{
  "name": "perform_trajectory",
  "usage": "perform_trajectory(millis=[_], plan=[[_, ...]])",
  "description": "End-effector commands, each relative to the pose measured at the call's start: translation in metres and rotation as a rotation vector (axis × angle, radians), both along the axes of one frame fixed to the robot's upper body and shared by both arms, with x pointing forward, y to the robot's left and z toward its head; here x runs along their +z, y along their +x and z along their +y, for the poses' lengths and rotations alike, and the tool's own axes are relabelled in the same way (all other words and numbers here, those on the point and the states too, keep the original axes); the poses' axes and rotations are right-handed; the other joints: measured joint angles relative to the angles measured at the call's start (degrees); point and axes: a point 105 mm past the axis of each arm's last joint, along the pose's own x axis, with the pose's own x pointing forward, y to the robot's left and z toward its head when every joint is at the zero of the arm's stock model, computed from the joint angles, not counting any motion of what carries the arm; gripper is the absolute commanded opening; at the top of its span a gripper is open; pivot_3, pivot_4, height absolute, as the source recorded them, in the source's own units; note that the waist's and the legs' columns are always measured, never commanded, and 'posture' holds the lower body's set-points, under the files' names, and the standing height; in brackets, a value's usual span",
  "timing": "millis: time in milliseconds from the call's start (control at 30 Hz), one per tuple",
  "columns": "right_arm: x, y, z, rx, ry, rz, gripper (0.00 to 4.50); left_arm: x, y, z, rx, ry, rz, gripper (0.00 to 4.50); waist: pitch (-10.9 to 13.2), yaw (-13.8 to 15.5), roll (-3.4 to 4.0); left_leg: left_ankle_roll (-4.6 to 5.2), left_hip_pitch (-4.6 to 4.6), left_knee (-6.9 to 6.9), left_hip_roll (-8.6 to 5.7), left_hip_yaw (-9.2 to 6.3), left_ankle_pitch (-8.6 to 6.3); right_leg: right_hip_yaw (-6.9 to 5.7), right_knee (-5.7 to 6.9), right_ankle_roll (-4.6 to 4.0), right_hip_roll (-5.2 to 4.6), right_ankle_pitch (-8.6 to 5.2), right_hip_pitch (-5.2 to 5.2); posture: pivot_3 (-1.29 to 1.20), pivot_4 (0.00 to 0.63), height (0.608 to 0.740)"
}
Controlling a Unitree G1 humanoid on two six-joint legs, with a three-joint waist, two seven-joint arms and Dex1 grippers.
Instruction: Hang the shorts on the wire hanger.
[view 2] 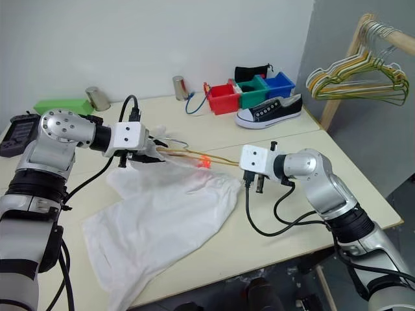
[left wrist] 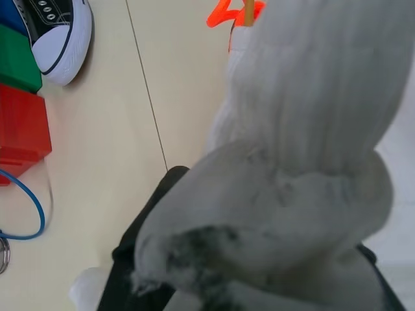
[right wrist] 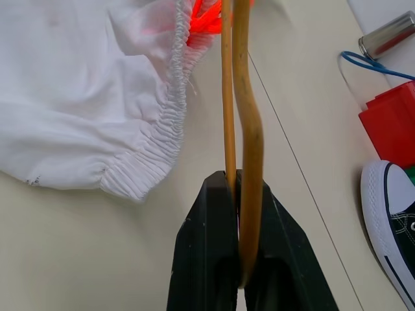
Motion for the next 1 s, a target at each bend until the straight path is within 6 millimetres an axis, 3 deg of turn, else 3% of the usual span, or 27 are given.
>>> perform_trajectory(millis=[33, 200, 433, 700, 1000], plan=[[0.032, -0.009, 0.015, 0.068, 0.062, -0.088, 0.00, 0.013, 0.000, -0.007, -0.029, -0.014, -0.055, 0.93, -0.1, -0.1, -0.08, 0.00, 0.00, 0.00, 0.00, -0.01, 0.00, 0.00, 0.00, 0.00, 0.00, 0.00, 0.00, -0.19, 0.027, 0.740], [0.030, -0.012, 0.018, 0.071, 0.083, -0.043, 0.00, 0.014, -0.001, -0.009, -0.033, -0.021, -0.061, 0.24, -0.4, -0.5, -0.17, -0.01, -0.01, 0.00, -0.01, -0.02, 0.00, 0.00, -0.01, 0.00, -0.01, 0.00, 0.00, -0.19, 0.025, 0.740], [0.030, -0.013, 0.020, 0.066, 0.122, 0.010, 0.00, 0.017, -0.001, -0.009, -0.033, -0.027, -0.076, 0.13, -1.1, -0.7, -0.16, 0.00, 0.00, 0.00, -0.01, -0.03, 0.00, 0.00, 0.01, 0.00, -0.01, 0.00, 0.00, -0.18, 0.021, 0.740], [0.031, -0.018, 0.015, 0.084, 0.123, 0.080, 1.97, 0.015, -0.001, -0.006, -0.013, -0.024, -0.077, 0.10, -1.2, -0.8, -0.16, 0.01, 0.04, 0.05, -0.01, -0.08, 0.01, -0.01, 0.19, 0.00, 0.00, 0.01, -0.01, -0.19, 0.028, 0.740], [0.055, -0.017, -0.022, 0.015, 0.178, 0.205, 4.04, -0.001, -0.013, 0.009, -0.013, 0.009, -0.078, 0.10, -1.2, -0.8, -0.15, 0.01, 0.03, 0.38, -0.04, -0.08, 0.01, 0.00, 0.56, 0.01, -0.01, 0.00, -0.02, -0.21, 0.041, 0.740]])
